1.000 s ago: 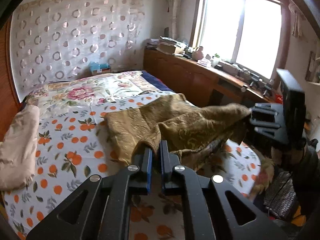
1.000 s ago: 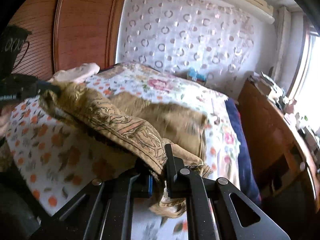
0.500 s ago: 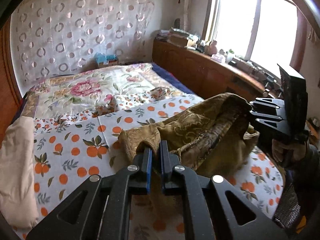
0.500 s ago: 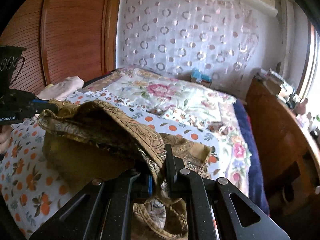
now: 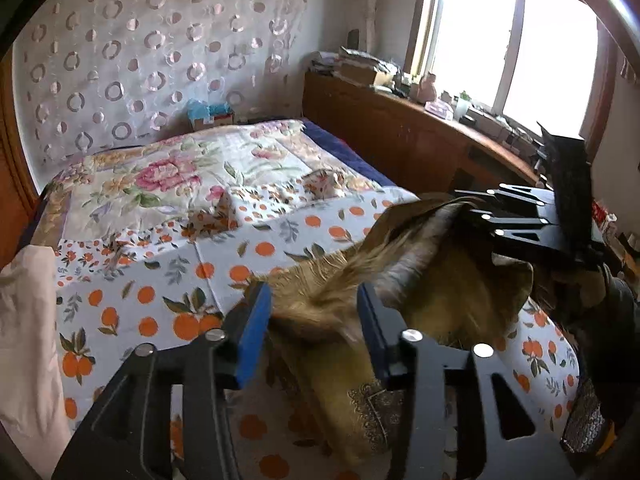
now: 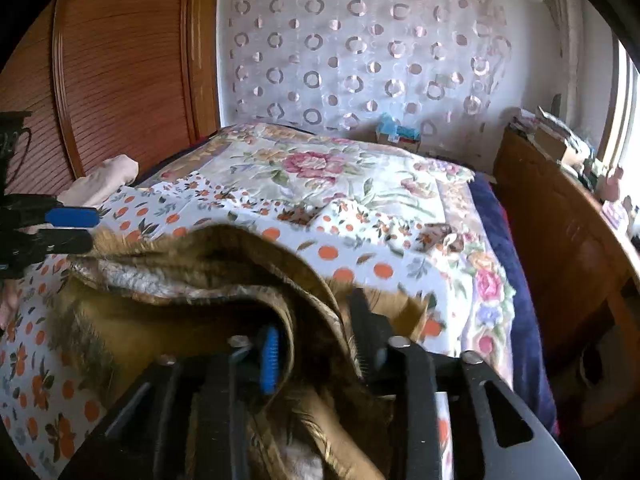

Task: Fold small clothes
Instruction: 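Lift the folded shirt with both tools off the sheet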

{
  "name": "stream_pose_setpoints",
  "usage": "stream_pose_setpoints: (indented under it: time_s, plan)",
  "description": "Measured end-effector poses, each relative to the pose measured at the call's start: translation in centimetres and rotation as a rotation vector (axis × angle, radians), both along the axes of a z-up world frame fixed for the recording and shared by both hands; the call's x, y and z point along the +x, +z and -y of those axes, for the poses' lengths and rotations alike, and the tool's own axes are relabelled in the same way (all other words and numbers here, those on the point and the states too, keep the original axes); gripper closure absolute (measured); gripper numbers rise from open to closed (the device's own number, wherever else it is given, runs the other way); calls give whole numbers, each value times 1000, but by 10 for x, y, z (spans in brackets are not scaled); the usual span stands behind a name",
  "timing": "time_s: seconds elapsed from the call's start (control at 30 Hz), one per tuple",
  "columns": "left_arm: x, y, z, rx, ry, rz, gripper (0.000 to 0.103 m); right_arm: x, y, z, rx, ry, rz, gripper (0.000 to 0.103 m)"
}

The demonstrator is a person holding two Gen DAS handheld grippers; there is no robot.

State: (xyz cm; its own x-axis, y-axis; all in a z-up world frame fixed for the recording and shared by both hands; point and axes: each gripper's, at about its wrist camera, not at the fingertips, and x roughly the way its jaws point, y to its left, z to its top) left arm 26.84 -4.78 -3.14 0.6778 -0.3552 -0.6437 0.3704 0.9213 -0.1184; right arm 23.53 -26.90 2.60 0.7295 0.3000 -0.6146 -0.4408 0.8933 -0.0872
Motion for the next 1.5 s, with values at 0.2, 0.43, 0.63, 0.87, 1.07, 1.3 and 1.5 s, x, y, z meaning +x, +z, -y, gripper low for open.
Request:
stream_pose_setpoints:
  time_s: [0.2,0.43,0.63,0.87,1.07,1.3,1.5]
  plan:
    - [6,-11,-8,12,2,-34,45,31,8,-5,-50,-80,29,63]
    - [17,-30,-4,36,-9,-84,45,11,26,4,38,-74,30,63]
    - [27,-37,-1,50,-28,-101,45,-14,11,26,31,-100,-29,62]
    - [46,-54,-3,92,-5,-145,45,-4,-17,42,-13,-140,-149,48]
    - [56,-61,-3,100,-8,-171,45,21,-26,44,36,-165,-201,38]
    - [66,-68,5,117,-41,-179,45,31,-34,48,104,-127,-234,38]
    - [71,-68,3,87,-48,-177,45,36,-41,53,132,-98,-249,38]
